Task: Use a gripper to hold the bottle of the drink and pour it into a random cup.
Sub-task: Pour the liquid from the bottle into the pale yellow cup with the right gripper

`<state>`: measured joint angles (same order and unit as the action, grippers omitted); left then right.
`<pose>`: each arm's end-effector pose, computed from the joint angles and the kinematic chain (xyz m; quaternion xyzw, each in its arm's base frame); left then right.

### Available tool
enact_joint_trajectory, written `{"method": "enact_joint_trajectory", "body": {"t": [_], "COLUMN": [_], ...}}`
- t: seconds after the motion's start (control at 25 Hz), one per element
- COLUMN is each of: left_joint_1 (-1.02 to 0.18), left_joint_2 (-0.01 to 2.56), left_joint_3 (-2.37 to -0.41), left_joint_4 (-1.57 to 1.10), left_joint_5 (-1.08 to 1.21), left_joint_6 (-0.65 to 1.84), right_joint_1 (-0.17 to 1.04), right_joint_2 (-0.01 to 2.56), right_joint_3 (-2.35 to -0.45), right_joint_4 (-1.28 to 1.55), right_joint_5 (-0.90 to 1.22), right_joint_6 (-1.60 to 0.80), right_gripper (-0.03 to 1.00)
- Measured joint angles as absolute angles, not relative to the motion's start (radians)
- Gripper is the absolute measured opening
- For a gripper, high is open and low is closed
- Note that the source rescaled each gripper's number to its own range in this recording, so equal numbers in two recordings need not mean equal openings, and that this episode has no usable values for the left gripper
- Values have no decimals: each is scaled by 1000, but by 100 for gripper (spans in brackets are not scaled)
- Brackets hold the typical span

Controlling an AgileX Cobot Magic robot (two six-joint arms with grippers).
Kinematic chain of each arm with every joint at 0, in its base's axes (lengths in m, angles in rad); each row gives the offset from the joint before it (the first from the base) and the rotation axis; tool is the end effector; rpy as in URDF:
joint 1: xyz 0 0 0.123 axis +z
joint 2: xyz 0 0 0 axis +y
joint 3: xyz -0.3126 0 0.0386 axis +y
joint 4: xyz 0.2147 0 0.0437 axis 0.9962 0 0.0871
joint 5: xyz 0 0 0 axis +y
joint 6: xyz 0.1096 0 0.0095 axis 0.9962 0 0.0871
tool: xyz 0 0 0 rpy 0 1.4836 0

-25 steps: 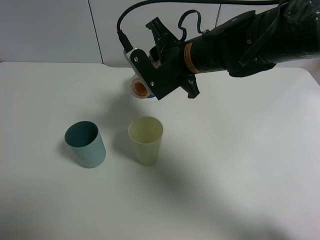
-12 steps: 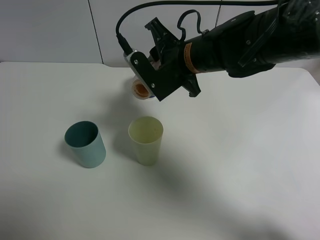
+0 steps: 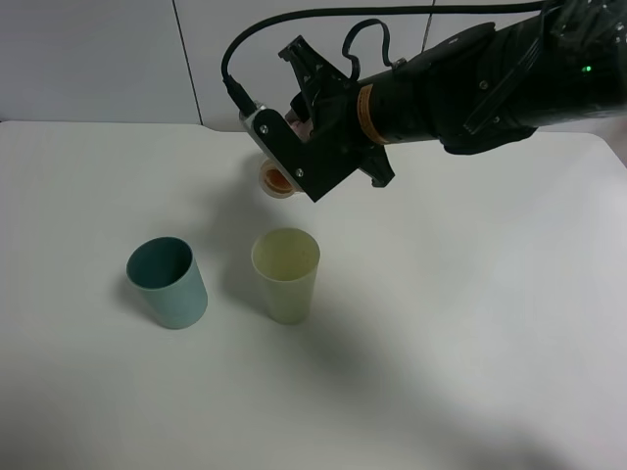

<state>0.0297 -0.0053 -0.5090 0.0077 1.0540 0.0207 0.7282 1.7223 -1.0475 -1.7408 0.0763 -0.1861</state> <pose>-0.0485 -0.0007 0.2554 -0.0040 0.8477 0.0172 0.5302 0.2835 0.2416 0.2666 -0.8478 0.2287 -0.2967 0.3755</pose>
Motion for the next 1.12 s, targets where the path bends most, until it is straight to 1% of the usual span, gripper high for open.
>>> {"method": "enact_joint_trajectory", "body": {"t": [0.4, 1.12], "left_joint_1": [30, 30], "left_joint_2": [-5, -5], "left_joint_3": [-509, -509], "left_joint_4": [8, 8], "left_joint_5": [1054, 1054], "left_joint_6": [21, 21], "right_joint_1": [735, 791], "right_joint_2": [1722, 1722], "right_joint_3": [-1048, -1048], "right_joint_4": [-1741, -1740], "right_joint_5": [97, 163], "right_joint_6": [-226, -331], "right_gripper": [0, 0]}}
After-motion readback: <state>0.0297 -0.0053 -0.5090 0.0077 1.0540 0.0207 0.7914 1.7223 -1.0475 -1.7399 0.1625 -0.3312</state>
